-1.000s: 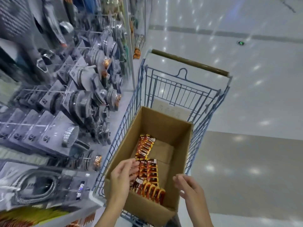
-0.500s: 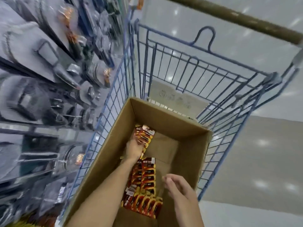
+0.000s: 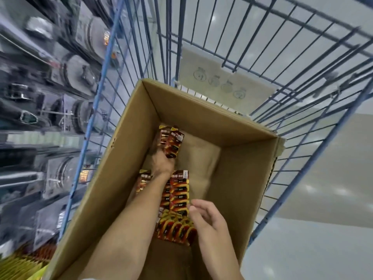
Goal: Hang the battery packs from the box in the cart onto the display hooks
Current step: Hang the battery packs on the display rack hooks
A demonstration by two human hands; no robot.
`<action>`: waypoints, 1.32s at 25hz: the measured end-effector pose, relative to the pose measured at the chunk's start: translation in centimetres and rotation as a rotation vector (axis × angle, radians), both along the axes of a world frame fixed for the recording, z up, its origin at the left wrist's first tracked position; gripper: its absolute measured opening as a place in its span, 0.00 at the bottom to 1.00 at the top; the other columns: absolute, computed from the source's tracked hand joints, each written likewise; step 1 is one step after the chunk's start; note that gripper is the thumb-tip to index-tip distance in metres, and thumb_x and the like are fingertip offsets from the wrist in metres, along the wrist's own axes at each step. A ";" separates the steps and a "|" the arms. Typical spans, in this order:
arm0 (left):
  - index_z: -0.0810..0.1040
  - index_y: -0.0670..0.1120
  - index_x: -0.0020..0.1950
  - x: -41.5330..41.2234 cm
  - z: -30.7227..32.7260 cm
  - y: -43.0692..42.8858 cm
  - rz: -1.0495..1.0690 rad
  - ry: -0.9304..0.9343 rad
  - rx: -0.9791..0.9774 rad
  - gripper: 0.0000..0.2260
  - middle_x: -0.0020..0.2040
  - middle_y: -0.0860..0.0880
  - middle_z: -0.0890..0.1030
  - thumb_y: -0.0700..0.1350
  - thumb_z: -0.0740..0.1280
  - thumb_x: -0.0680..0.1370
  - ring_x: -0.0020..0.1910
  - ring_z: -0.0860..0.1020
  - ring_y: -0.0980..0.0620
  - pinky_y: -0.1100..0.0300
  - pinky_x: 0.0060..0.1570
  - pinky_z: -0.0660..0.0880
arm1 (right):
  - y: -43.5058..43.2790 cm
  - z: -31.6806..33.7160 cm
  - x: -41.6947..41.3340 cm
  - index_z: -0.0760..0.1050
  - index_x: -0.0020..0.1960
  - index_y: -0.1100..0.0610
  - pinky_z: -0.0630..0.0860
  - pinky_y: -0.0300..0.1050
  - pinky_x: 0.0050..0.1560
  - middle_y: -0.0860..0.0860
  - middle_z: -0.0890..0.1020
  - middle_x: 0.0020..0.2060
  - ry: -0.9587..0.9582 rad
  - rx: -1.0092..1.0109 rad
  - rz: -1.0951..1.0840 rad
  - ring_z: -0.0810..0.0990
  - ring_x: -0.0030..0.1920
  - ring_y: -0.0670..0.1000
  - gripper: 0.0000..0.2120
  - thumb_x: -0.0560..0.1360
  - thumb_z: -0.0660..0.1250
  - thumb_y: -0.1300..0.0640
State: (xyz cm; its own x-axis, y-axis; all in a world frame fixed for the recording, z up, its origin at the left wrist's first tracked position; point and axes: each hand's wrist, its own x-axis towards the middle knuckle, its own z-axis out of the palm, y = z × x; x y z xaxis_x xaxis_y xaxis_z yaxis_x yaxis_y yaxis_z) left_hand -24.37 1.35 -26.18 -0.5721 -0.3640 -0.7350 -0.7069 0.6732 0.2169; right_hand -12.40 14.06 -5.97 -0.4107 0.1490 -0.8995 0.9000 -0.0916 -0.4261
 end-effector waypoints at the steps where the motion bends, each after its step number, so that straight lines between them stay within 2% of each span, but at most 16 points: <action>1: 0.76 0.41 0.69 0.3 1.2 0.0 0.041 0.008 0.024 0.18 0.66 0.37 0.79 0.42 0.71 0.80 0.66 0.78 0.37 0.49 0.65 0.74 | -0.1 -0.3 -0.1 0.81 0.54 0.47 0.78 0.39 0.57 0.44 0.87 0.48 -0.023 0.003 0.001 0.84 0.50 0.39 0.04 0.81 0.69 0.53; 6: 0.75 0.47 0.64 4.1 9.8 -2.7 0.133 0.006 0.130 0.13 0.59 0.44 0.81 0.44 0.68 0.80 0.61 0.80 0.41 0.48 0.62 0.75 | -1.9 -3.8 -1.2 0.77 0.57 0.51 0.80 0.53 0.60 0.49 0.86 0.49 -0.174 0.002 0.025 0.85 0.51 0.50 0.08 0.78 0.69 0.52; 9: 0.76 0.56 0.59 8.1 16.8 -5.0 0.282 0.086 0.274 0.11 0.53 0.53 0.84 0.45 0.71 0.80 0.55 0.83 0.50 0.47 0.59 0.79 | -3.5 -7.4 -2.5 0.76 0.49 0.54 0.79 0.52 0.61 0.52 0.84 0.50 -0.253 0.086 0.072 0.82 0.51 0.54 0.02 0.80 0.66 0.56; 11: 0.79 0.56 0.58 10.4 21.0 -6.1 0.411 0.099 0.358 0.11 0.50 0.53 0.87 0.47 0.75 0.78 0.49 0.86 0.52 0.44 0.56 0.81 | -4.3 -10.8 -3.4 0.77 0.51 0.58 0.79 0.49 0.58 0.57 0.84 0.55 -0.311 0.163 0.085 0.83 0.55 0.58 0.05 0.82 0.65 0.57; 13: 0.81 0.56 0.56 12.2 23.9 -6.6 0.550 0.044 0.409 0.12 0.46 0.53 0.88 0.47 0.77 0.76 0.46 0.87 0.49 0.40 0.49 0.84 | -4.6 -14.6 -3.7 0.75 0.57 0.58 0.80 0.48 0.58 0.57 0.82 0.59 -0.357 0.227 0.121 0.82 0.59 0.59 0.15 0.78 0.70 0.48; 15: 0.81 0.56 0.56 13.3 25.4 -6.9 0.655 0.013 0.407 0.14 0.45 0.52 0.88 0.48 0.78 0.73 0.46 0.87 0.46 0.41 0.41 0.85 | -5.2 -18.4 -3.2 0.71 0.68 0.57 0.77 0.52 0.65 0.56 0.77 0.65 -0.395 0.292 0.214 0.78 0.64 0.60 0.31 0.73 0.74 0.41; 17: 0.80 0.56 0.58 14.2 25.9 -7.4 0.679 0.021 0.382 0.18 0.48 0.50 0.87 0.50 0.79 0.70 0.49 0.85 0.45 0.49 0.39 0.83 | -6.4 -21.0 -2.2 0.64 0.74 0.57 0.73 0.55 0.70 0.57 0.70 0.71 -0.393 0.330 0.245 0.73 0.69 0.61 0.40 0.71 0.77 0.42; 19: 0.80 0.55 0.59 14.8 26.0 -7.6 0.714 0.028 0.371 0.22 0.51 0.49 0.86 0.52 0.79 0.66 0.51 0.84 0.45 0.52 0.42 0.80 | -7.1 -21.1 -1.5 0.60 0.76 0.58 0.67 0.55 0.73 0.57 0.64 0.74 -0.353 0.363 0.257 0.67 0.74 0.62 0.43 0.71 0.79 0.47; 20: 0.81 0.56 0.59 15.1 25.9 -7.8 0.719 0.024 0.379 0.23 0.52 0.49 0.87 0.53 0.79 0.65 0.52 0.84 0.45 0.52 0.42 0.80 | -7.2 -21.5 -1.0 0.58 0.77 0.58 0.66 0.55 0.73 0.57 0.63 0.75 -0.353 0.367 0.233 0.66 0.75 0.62 0.45 0.71 0.80 0.48; 22: 0.81 0.56 0.60 15.3 25.6 -8.0 0.700 0.024 0.405 0.25 0.52 0.49 0.87 0.54 0.78 0.64 0.52 0.85 0.45 0.56 0.35 0.80 | -6.6 -22.1 -0.4 0.59 0.77 0.58 0.68 0.56 0.74 0.58 0.65 0.74 -0.366 0.361 0.185 0.67 0.74 0.61 0.48 0.67 0.83 0.48; 24: 0.80 0.57 0.61 15.4 25.4 -8.1 0.674 0.041 0.418 0.25 0.52 0.51 0.87 0.56 0.78 0.64 0.53 0.85 0.46 0.60 0.33 0.80 | -5.5 -22.9 -0.3 0.67 0.71 0.54 0.70 0.57 0.71 0.56 0.72 0.69 -0.355 0.411 0.254 0.70 0.71 0.61 0.47 0.60 0.85 0.41; 25: 0.80 0.57 0.61 15.4 25.3 -8.2 0.665 0.055 0.418 0.25 0.52 0.51 0.87 0.57 0.77 0.64 0.52 0.85 0.47 0.58 0.36 0.81 | -5.1 -23.4 -0.2 0.70 0.68 0.54 0.70 0.57 0.71 0.55 0.74 0.67 -0.339 0.427 0.282 0.70 0.71 0.60 0.45 0.59 0.85 0.40; 27: 0.81 0.57 0.60 15.6 25.4 -8.3 0.680 0.087 0.429 0.23 0.50 0.53 0.87 0.58 0.77 0.65 0.52 0.85 0.48 0.48 0.47 0.83 | -4.8 -24.0 0.0 0.71 0.64 0.53 0.72 0.56 0.69 0.54 0.77 0.63 -0.278 0.386 0.237 0.74 0.68 0.60 0.40 0.60 0.85 0.42; 29: 0.82 0.56 0.60 15.7 25.8 -8.3 0.698 0.117 0.474 0.21 0.50 0.52 0.88 0.57 0.76 0.68 0.51 0.87 0.46 0.41 0.54 0.82 | -5.0 -23.9 0.3 0.68 0.59 0.51 0.78 0.58 0.64 0.52 0.81 0.56 -0.207 0.321 0.138 0.80 0.59 0.58 0.36 0.61 0.85 0.44; 31: 0.82 0.55 0.61 15.9 26.5 -8.3 0.727 0.148 0.520 0.19 0.50 0.49 0.88 0.55 0.75 0.70 0.49 0.87 0.45 0.38 0.55 0.82 | -5.5 -23.2 0.4 0.67 0.55 0.49 0.80 0.56 0.57 0.49 0.83 0.49 -0.131 0.319 0.090 0.83 0.53 0.56 0.32 0.63 0.84 0.44; 33: 0.83 0.54 0.59 16.3 27.6 -8.6 0.746 0.177 0.564 0.18 0.49 0.48 0.88 0.53 0.75 0.70 0.47 0.88 0.45 0.40 0.54 0.82 | -5.8 -21.6 -0.4 0.70 0.55 0.49 0.79 0.51 0.54 0.48 0.83 0.48 -0.056 0.333 0.061 0.83 0.52 0.55 0.25 0.69 0.81 0.46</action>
